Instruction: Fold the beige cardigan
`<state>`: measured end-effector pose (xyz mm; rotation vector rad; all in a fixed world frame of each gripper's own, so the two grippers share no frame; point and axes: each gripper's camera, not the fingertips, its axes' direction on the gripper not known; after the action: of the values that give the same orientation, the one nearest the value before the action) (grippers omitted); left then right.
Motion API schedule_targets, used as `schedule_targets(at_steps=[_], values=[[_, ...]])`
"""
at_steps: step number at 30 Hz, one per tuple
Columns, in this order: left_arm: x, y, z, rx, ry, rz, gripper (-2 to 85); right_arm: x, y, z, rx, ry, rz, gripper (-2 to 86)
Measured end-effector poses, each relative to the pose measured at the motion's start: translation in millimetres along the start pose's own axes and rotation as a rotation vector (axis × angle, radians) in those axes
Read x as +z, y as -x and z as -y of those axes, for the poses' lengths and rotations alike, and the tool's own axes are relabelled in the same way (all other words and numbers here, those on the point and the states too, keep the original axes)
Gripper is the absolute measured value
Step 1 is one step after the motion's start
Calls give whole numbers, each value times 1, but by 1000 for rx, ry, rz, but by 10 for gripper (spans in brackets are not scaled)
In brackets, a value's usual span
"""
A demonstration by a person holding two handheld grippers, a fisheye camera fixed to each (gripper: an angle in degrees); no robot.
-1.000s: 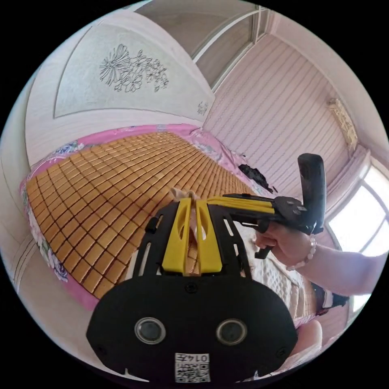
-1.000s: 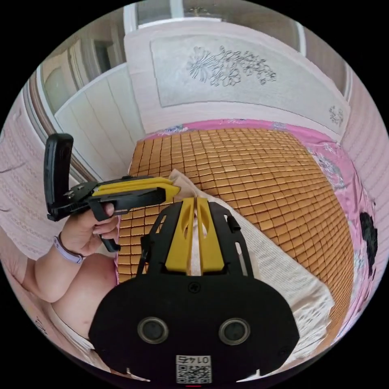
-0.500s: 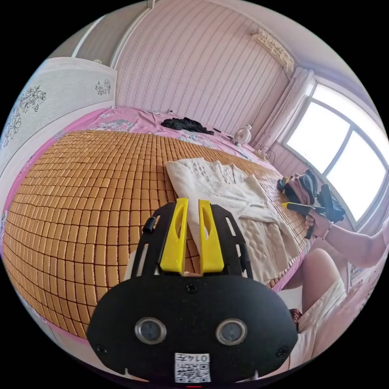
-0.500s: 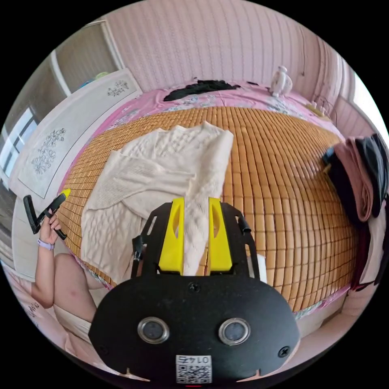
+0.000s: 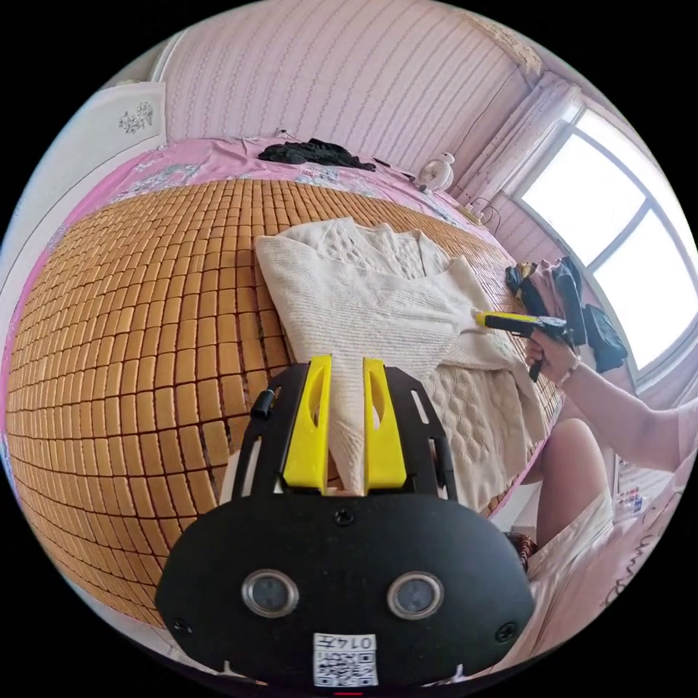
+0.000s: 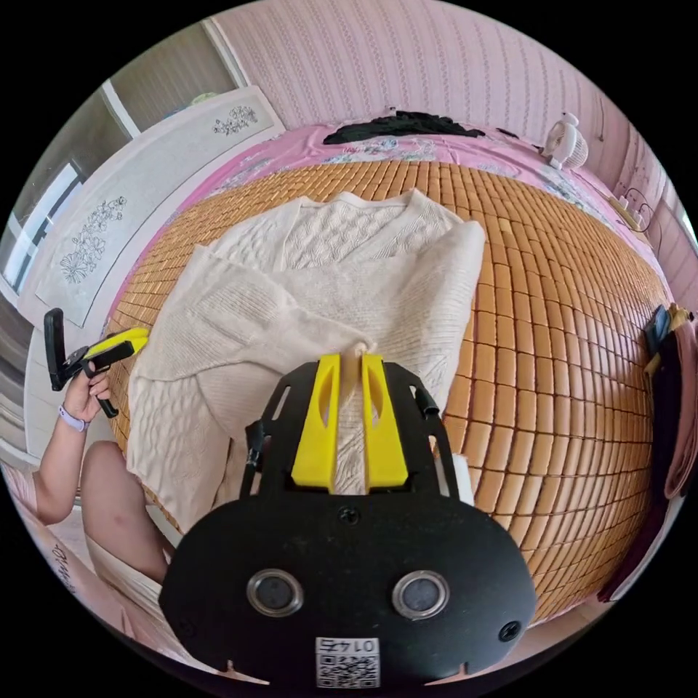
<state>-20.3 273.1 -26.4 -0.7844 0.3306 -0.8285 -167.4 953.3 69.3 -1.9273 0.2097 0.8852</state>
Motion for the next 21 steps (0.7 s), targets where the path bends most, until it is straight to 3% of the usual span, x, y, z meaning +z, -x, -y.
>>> schedule_targets(at_steps=[3, 6, 12, 16, 21], values=[[27, -9, 10, 40, 80, 27, 83, -37, -8, -1, -26, -86, 26, 18], [26, -15, 21, 63, 41, 23, 84, -78, -38, -14, 35, -178, 96, 17], [29, 4, 51, 20, -35, 63, 84, -62, -82, -29, 76, -42, 61, 62], [39, 30, 87, -31, -66, 61, 88, -93, -96, -20, 74, -258, 24, 110], [76, 55, 138, -104, -39, 46, 112, -66, -131, 32, 181, -242, 12, 133]])
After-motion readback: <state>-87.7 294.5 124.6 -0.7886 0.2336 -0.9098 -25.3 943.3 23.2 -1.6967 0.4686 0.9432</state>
